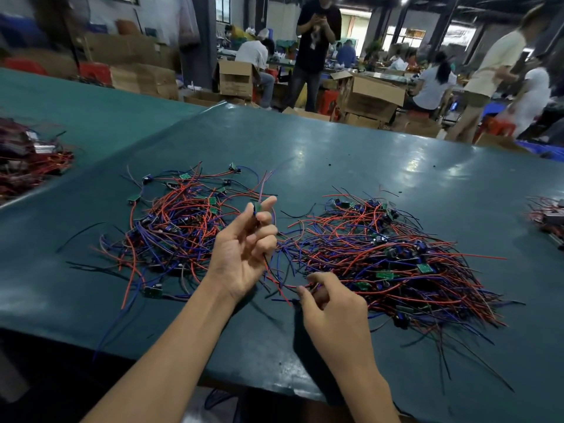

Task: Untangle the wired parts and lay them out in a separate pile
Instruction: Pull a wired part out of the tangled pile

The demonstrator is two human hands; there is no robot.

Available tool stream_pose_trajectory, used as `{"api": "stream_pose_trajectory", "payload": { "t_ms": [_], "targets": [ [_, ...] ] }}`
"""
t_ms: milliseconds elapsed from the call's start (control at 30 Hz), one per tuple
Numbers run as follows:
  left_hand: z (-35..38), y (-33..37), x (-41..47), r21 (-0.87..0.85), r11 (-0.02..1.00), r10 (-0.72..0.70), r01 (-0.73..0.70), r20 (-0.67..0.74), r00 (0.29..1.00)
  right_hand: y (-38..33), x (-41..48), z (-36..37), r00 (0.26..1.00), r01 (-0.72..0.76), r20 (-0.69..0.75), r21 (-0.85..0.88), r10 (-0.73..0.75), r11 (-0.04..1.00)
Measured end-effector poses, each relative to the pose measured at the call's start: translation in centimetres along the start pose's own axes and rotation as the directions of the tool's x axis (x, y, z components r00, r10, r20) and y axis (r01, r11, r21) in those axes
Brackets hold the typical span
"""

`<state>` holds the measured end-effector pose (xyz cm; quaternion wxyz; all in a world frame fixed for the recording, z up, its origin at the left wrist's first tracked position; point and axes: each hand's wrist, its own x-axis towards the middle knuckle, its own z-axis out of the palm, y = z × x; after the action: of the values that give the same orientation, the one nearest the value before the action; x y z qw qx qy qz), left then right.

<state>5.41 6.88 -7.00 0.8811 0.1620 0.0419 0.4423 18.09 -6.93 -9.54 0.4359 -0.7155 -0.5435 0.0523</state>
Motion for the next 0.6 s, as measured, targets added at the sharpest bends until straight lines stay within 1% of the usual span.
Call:
{"api": "stream_pose_trajectory", "payload": {
  "t_ms": [133,300,467,533,600],
  "targets": [
    [-0.02,0.44,-0.25,-0.139,0.989,-0.053,0.058,0.043,0.998,0.06,0.03,0.02,0.999,-0.029,-0.023,0.019,0.03,0.999],
    [-0.05,0.39,-0.32,-0.161,0.985,-0.06,0.065,0.04,0.997,0.28,-0.13,0.2,1.0,-0.005,0.003,-0.01,0.005,1.0],
    [-0.35,0.34,-0.36,-0.081,0.995,-0.051,0.057,0.063,0.997,0.34,-0.2,0.34,0.999,0.033,-0.008,-0.034,-0.033,0.999],
    [-0.37,0.18,-0.23,0.005,0.999,-0.039,0.039,0.055,0.998,0.33,-0.24,0.31,0.999,0.039,0.006,-0.034,-0.039,0.999],
    [-0.27,-0.31,0.05,0.137,0.99,-0.025,0.022,0.018,1.0,0.34,-0.34,0.26,0.999,0.044,0.025,-0.026,-0.043,0.999]
  ]
}}
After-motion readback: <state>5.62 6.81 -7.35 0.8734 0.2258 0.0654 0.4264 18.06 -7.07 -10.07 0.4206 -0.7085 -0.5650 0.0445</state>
